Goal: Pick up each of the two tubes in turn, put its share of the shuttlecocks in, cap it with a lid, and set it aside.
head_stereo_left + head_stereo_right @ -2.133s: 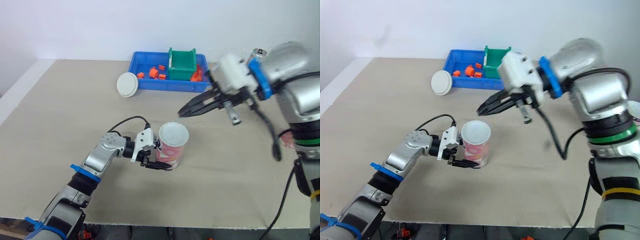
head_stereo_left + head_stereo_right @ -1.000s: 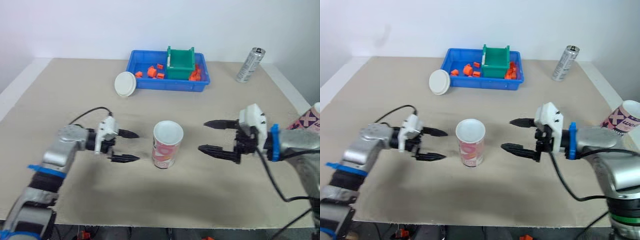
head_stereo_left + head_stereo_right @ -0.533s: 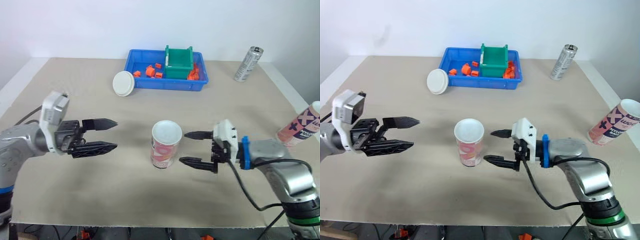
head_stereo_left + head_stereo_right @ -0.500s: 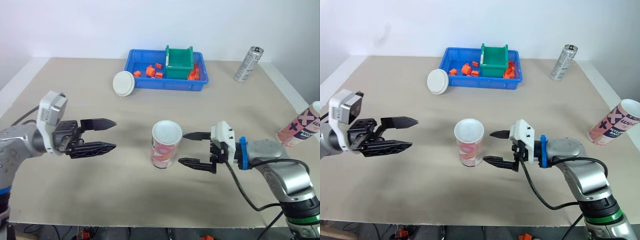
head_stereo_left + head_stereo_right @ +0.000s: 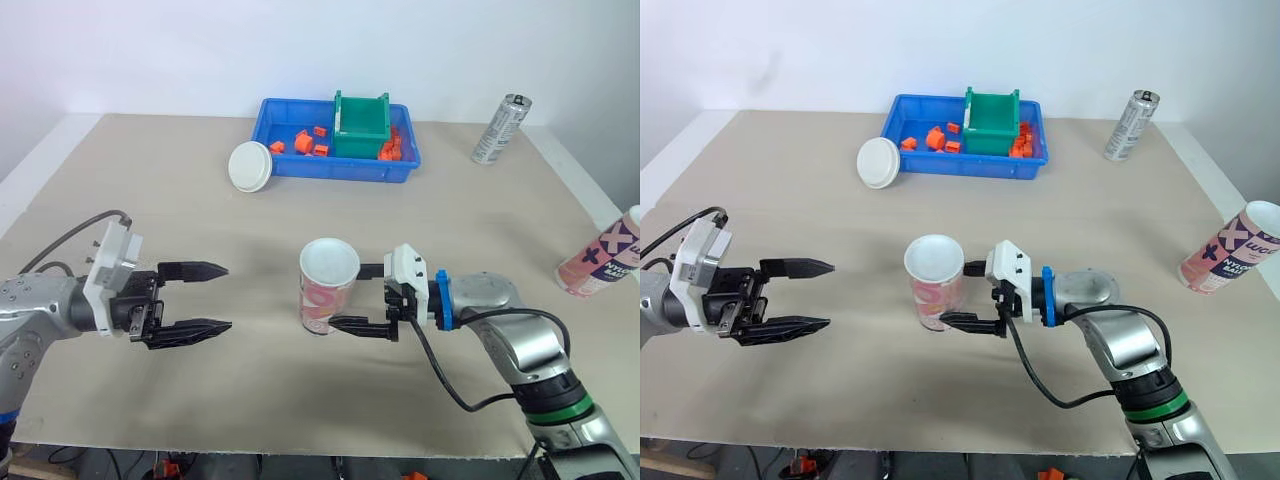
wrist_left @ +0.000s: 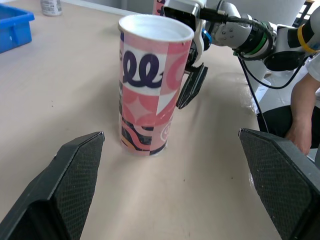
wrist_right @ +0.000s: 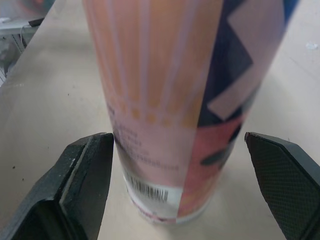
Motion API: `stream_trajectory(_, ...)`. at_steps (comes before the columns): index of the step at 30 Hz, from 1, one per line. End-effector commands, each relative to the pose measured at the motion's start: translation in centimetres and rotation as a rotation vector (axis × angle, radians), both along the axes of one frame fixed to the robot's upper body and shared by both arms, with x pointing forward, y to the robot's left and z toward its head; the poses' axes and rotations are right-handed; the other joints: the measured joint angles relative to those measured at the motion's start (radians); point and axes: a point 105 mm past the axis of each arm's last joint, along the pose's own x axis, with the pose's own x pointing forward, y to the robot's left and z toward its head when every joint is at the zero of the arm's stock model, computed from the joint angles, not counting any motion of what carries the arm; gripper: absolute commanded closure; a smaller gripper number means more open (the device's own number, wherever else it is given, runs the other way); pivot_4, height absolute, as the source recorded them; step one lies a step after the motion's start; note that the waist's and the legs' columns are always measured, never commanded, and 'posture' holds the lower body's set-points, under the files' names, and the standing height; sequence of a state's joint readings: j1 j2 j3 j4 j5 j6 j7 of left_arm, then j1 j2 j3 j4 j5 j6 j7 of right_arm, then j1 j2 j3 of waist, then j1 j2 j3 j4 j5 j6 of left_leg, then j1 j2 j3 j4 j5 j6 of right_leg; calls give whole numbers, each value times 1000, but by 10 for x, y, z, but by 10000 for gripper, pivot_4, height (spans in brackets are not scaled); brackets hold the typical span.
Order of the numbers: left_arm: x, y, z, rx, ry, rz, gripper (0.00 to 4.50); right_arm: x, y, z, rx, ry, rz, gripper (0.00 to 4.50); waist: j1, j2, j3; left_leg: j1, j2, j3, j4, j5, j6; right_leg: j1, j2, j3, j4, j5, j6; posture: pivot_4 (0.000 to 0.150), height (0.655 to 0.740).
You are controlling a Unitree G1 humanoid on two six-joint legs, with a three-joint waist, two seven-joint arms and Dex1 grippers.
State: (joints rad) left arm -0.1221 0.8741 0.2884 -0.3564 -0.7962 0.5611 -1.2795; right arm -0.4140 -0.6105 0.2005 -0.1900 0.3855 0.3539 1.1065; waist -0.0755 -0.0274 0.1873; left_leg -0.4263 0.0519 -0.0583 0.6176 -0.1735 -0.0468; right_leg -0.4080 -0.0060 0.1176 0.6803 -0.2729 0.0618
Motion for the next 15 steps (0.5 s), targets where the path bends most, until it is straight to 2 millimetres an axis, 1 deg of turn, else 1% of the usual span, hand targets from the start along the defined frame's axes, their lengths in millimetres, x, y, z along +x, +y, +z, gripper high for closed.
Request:
stream_trajectory(1, -2, -2, 2, 6, -42, -11, 211, -2, 9, 8, 16, -49, 51, 0, 0, 0, 0, 0, 0, 0, 0, 0, 0, 0, 0, 0, 0, 0, 0, 1500, 7309)
stream_trajectory(9, 0, -2, -4, 16, -43, -15, 211, -1, 30, 5, 31, -69, 105, 0, 0, 0, 0, 0, 0, 0, 0, 0, 0, 0, 0, 0, 0, 1, 0, 1500, 7309)
stream_trajectory(15, 3, -4, -9, 21, -47, -27, 211, -1, 35, 0, 30, -61, 123, 0, 0, 0, 0, 0, 0, 0, 0, 0, 0, 0, 0, 0, 0, 1, 1, 1500, 7309)
